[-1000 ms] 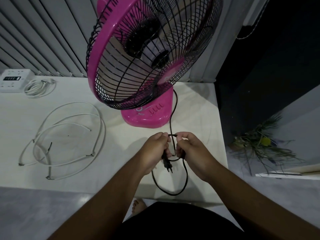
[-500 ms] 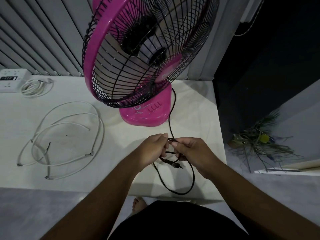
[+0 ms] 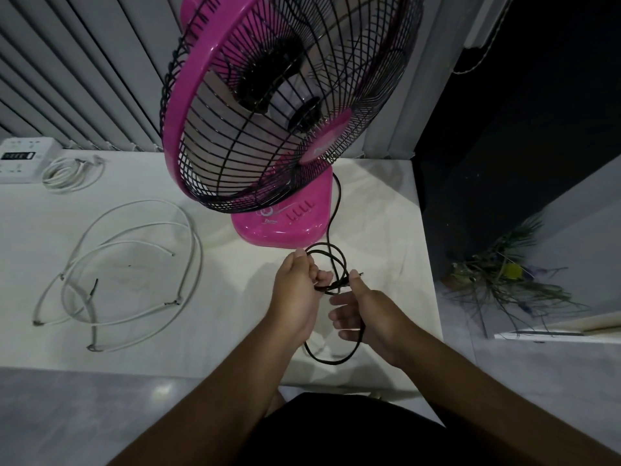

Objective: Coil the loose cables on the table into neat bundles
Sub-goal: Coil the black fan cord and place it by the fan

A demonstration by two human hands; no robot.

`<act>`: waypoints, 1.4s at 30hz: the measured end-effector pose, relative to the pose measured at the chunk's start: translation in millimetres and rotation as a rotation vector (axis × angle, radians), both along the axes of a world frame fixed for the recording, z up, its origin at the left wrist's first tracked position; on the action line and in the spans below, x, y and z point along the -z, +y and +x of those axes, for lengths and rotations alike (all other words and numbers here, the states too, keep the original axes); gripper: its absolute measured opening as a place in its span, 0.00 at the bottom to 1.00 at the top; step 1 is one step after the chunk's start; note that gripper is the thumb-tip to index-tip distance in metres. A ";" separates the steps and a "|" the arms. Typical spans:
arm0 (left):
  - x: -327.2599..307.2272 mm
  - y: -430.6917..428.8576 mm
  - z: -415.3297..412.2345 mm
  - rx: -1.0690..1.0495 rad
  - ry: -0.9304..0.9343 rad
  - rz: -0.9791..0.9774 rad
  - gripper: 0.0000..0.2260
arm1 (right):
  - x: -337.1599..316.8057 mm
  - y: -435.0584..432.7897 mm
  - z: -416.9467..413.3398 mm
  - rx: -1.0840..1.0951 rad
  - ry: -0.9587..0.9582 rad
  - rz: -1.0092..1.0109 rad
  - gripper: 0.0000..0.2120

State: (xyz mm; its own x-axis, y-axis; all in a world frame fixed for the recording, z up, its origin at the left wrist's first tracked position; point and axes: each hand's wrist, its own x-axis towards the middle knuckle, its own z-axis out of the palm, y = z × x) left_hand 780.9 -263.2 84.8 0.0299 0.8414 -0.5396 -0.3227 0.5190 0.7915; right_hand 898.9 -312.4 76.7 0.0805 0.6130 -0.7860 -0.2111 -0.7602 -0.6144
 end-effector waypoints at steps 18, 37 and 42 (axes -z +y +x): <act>1.1 -15.6 5.7 0.551 0.492 0.079 0.16 | 3.7 6.3 6.8 0.212 -0.115 0.246 0.13; 22.3 -36.4 -10.5 0.144 0.114 -0.372 0.33 | 1.8 16.3 9.3 0.444 0.147 0.294 0.13; 24.6 -25.9 -13.8 -0.018 -0.196 -0.311 0.41 | 3.7 11.7 8.0 0.327 0.019 0.288 0.13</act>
State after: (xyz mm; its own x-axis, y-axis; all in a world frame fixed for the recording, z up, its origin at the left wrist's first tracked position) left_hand 767.2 -289.2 60.2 0.1450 0.6391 -0.7554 -0.4636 0.7183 0.5188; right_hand 907.0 -300.6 73.0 0.2935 0.7522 -0.5900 -0.4257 -0.4497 -0.7852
